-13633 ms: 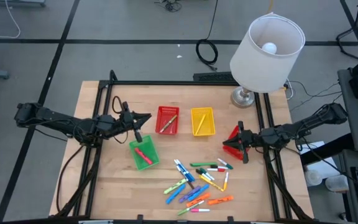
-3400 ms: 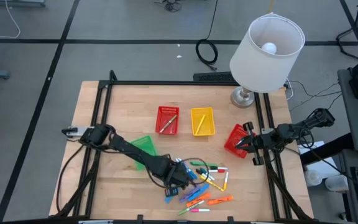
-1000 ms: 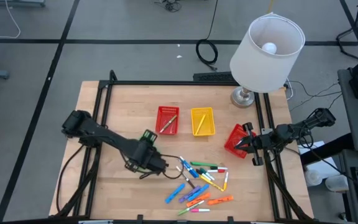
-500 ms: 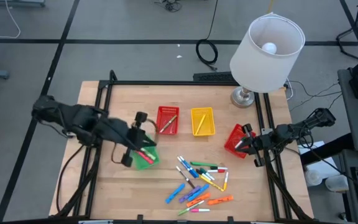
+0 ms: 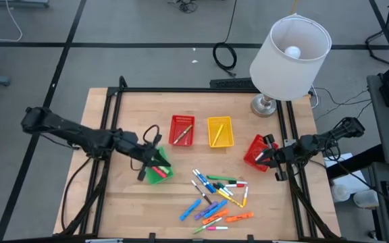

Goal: Pick & Place Markers
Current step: Put the brown highlighter into the left red bin

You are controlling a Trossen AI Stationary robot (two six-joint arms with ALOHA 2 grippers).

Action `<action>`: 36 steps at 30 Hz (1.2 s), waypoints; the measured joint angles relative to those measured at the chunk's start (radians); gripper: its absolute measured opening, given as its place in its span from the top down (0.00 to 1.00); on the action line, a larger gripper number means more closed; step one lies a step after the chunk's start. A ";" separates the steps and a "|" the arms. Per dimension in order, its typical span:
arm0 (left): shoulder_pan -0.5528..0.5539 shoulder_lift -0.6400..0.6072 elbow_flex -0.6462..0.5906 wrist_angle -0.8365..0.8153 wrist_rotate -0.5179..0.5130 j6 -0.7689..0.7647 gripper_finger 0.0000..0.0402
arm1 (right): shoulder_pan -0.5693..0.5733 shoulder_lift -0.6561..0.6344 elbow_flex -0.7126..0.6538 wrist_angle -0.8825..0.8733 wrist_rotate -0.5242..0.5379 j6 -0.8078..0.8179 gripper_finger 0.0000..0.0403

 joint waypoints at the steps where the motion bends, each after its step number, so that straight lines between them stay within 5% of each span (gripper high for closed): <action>1: 0.001 0.002 -0.042 0.058 -0.002 -0.005 0.99 | 0.000 0.000 0.000 0.000 0.001 -0.008 1.00; 6: 0.008 0.002 -0.157 0.250 -0.051 -0.010 0.99 | 0.000 0.005 0.000 -0.009 0.005 -0.056 1.00; 12: 0.009 0.002 -0.149 0.280 -0.180 0.103 0.99 | 0.000 0.051 0.000 -0.018 0.055 -0.032 1.00; 20: 0.034 0.002 -0.132 0.330 -0.190 0.196 0.99 | 0.007 0.250 0.059 0.170 0.154 0.017 1.00; 27: 0.043 0.000 -0.131 0.349 -0.190 0.123 0.92 | 0.065 0.751 0.402 0.092 0.278 0.072 1.00; 36: 0.040 0.000 -0.131 0.317 -0.189 0.060 0.97 | 0.067 1.346 1.121 -0.662 0.369 0.451 1.00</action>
